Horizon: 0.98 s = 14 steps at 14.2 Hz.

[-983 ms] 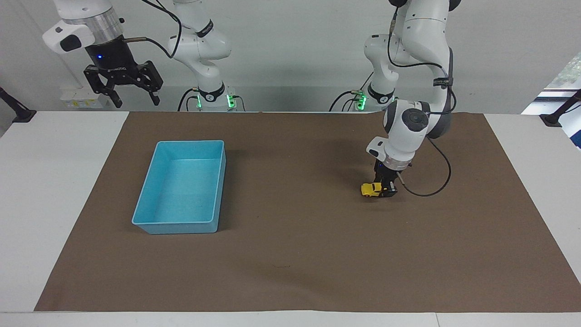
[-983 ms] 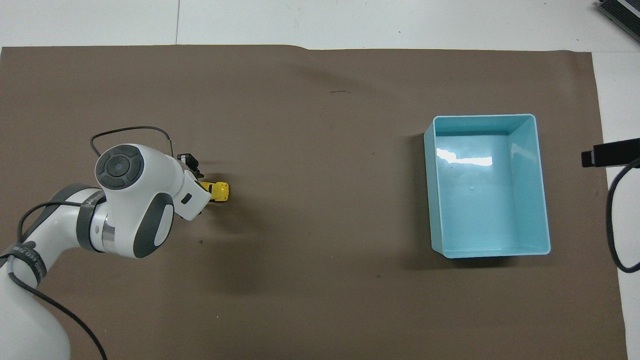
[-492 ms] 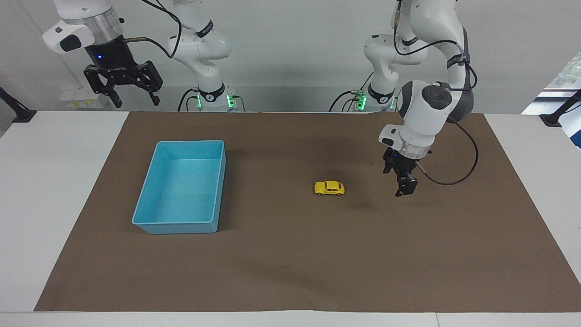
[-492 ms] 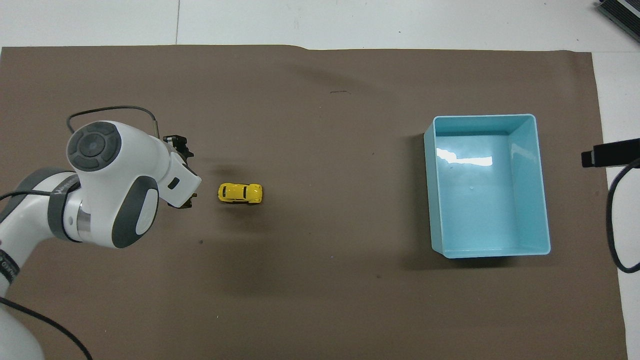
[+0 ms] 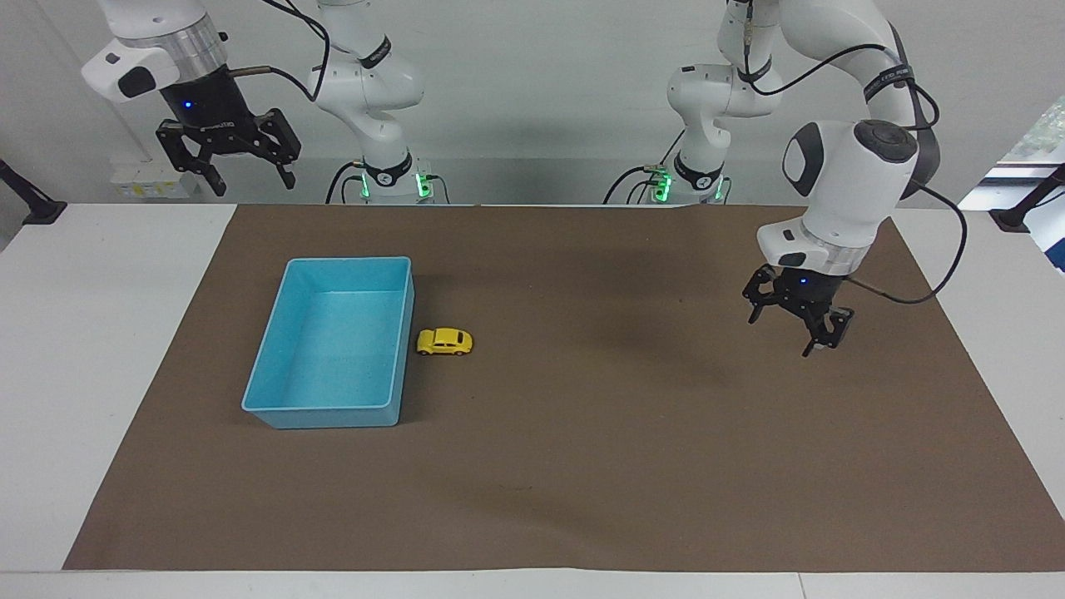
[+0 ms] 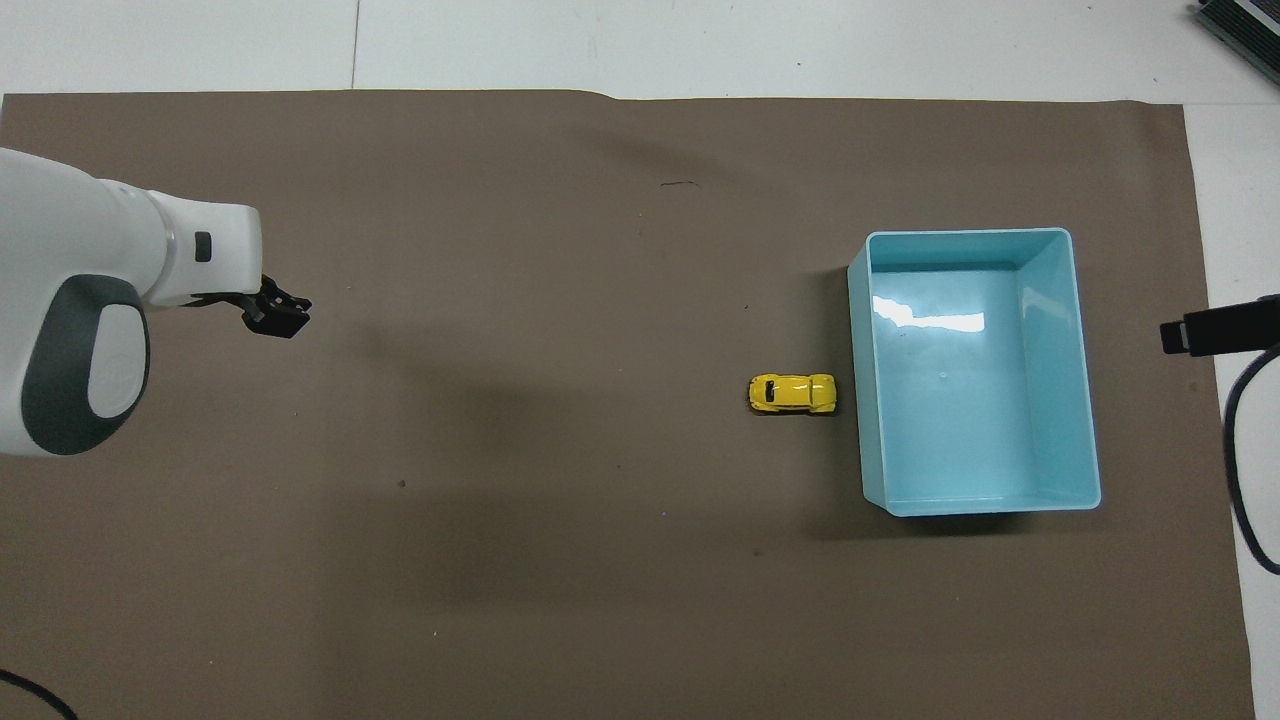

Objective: Wind up and store yellow beetle car
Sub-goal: 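Return the left gripper to rest while the right gripper reaches the bin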

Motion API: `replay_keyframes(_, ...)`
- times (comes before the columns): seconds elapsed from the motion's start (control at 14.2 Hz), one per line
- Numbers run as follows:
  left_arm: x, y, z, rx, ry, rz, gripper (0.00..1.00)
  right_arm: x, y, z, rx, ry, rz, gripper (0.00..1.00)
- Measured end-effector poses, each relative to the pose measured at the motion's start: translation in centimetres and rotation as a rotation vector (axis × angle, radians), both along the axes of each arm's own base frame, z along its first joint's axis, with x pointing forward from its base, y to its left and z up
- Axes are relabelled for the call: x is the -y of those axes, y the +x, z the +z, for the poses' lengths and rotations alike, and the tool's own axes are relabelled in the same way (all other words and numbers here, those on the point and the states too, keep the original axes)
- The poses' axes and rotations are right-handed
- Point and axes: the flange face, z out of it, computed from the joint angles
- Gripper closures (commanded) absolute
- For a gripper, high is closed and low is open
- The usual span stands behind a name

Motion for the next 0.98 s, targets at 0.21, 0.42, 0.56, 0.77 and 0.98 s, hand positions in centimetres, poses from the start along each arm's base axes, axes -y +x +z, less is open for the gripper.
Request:
replay_keyframes(0.21, -0.1, -0.1, 2.7, -0.055, -0.035, 0.293, 0.0, -2.5, -1.0, -0.5, -0.018, -0.002, 0.182, 0.0)
replay_keyframes(0.42, -0.7, -0.4, 6.8, -0.094, -0.047, 0.479, 0.0, -8.5, -2.6, -1.5, -0.038, -0.007, 0.398, 0.0)
replay_keyframes(0.56, -1.3, -0.9, 9.6, -0.102, -0.055, 0.573, 0.0, -11.2, -2.8, -2.6, -0.031, -0.012, 0.511, 0.0)
replay_keyframes(0.77, -3.3, -2.9, 12.4, -0.127, -0.05, 0.633, 0.0, -11.4, -2.2, -3.5, 0.003, -0.02, 0.641, 0.0)
replay_keyframes(0.98, -4.4, -4.3, 13.5, -0.148, -0.043, 0.651, 0.0, -11.4, -2.2, -4.0, 0.003, -0.022, 0.696, 0.0)
